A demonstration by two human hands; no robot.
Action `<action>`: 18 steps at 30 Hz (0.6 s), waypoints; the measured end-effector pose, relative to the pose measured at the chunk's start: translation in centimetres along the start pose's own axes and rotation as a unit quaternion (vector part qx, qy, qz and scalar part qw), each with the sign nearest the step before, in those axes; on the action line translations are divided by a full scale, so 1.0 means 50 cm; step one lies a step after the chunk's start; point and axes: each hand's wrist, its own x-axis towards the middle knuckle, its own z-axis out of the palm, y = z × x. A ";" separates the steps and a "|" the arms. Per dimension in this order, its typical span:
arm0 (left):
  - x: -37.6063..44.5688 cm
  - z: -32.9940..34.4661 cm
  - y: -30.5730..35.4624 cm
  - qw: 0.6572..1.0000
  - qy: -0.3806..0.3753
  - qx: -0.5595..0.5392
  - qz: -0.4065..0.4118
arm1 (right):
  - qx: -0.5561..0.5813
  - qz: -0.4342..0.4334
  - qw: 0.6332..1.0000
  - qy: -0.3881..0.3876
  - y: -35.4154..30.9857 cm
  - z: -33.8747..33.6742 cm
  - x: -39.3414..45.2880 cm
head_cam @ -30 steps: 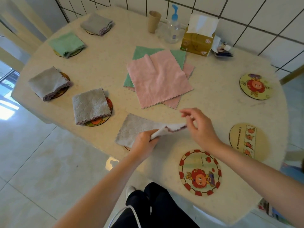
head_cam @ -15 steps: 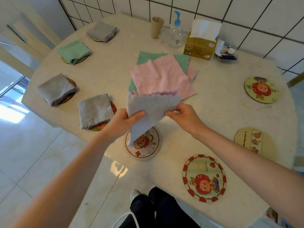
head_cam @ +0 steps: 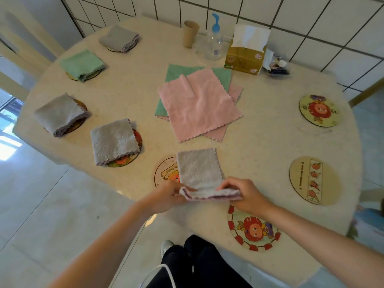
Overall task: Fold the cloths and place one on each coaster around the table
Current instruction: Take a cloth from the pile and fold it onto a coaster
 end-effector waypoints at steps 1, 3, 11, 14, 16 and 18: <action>-0.001 0.022 -0.022 1.000 -0.007 0.006 -0.028 | 0.000 0.039 0.999 -0.019 0.020 0.020 -0.008; -0.002 0.050 -0.044 0.997 0.027 -0.013 -0.065 | 0.037 0.097 0.995 -0.006 0.043 0.046 -0.015; 0.033 0.050 -0.035 0.969 0.165 -0.152 -0.101 | 0.107 0.154 0.974 0.128 0.038 0.032 0.058; 0.059 0.041 -0.032 0.953 0.210 -0.174 -0.133 | 0.087 0.167 0.969 0.159 0.026 0.023 0.103; 0.067 0.034 -0.018 0.943 0.224 -0.194 -0.154 | 0.077 0.194 0.964 0.163 0.031 0.027 0.132; 0.077 0.030 -0.011 0.936 0.229 -0.206 -0.168 | 0.059 0.214 0.961 0.164 0.037 0.032 0.151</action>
